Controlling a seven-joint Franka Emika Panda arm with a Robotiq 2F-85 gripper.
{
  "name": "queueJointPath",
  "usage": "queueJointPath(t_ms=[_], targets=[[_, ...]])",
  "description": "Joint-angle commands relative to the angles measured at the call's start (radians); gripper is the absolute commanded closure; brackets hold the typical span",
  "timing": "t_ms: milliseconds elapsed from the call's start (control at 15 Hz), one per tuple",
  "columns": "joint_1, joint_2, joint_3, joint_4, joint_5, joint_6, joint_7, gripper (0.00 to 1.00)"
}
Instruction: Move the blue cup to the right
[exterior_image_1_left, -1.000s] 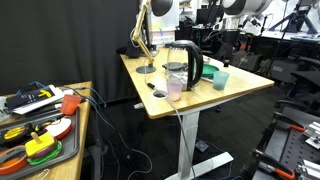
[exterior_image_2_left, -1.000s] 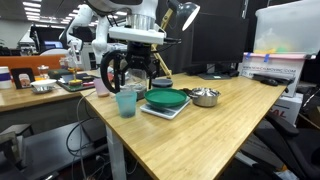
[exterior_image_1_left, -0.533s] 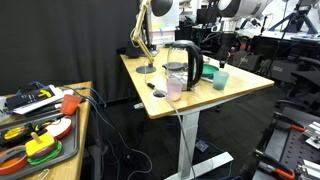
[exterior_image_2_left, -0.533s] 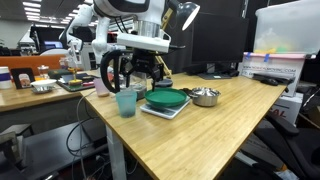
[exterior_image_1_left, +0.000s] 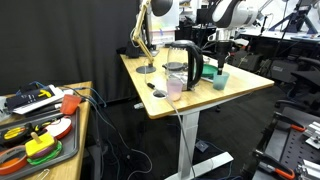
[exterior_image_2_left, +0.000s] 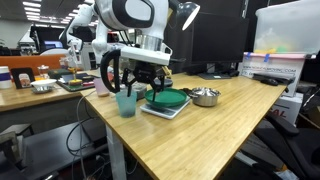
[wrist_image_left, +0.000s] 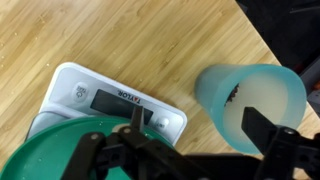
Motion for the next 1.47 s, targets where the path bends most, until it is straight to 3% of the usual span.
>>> queueJointPath(t_ms=[0, 133, 800, 1400], targets=[[-0.034, 0.020, 0.023, 0.023, -0.023, -0.009, 0.035, 0.28], [-0.040, 0.025, 0.025, 0.025, -0.023, -0.009, 0.039, 0.32], [-0.045, 0.016, 0.029, 0.033, -0.021, -0.020, 0.067, 1.00], [-0.046, -0.027, 0.028, -0.014, -0.034, -0.052, 0.069, 0.99]])
